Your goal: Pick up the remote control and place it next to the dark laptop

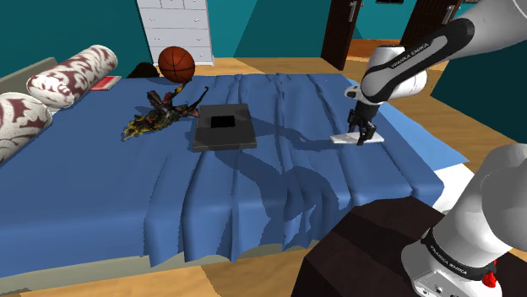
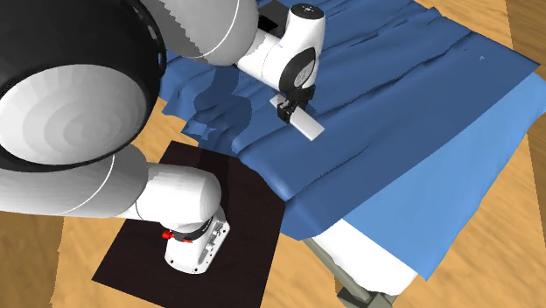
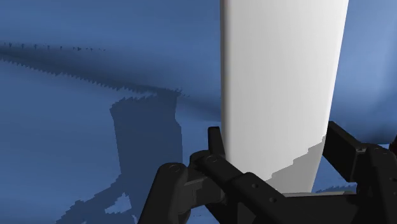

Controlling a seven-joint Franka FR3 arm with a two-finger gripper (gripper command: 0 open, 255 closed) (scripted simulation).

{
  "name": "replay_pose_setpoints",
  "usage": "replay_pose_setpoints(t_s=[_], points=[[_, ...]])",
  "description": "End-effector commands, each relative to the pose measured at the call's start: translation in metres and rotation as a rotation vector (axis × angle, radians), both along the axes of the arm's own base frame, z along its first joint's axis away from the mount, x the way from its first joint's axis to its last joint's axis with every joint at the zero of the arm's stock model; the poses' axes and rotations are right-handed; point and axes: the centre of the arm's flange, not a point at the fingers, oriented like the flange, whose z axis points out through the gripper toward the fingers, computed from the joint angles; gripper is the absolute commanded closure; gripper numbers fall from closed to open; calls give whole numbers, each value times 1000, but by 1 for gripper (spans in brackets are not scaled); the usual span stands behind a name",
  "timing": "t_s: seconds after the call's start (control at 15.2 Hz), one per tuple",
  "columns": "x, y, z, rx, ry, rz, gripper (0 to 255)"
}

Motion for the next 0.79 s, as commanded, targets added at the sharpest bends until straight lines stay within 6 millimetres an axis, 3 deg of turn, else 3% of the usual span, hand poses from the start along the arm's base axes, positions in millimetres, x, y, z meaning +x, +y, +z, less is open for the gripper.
replay_pose_setpoints(t_s=[0.0, 0.73], points=[[13, 23, 0, 1, 0, -2, 255], [97, 142, 1, 1, 0, -2, 255]])
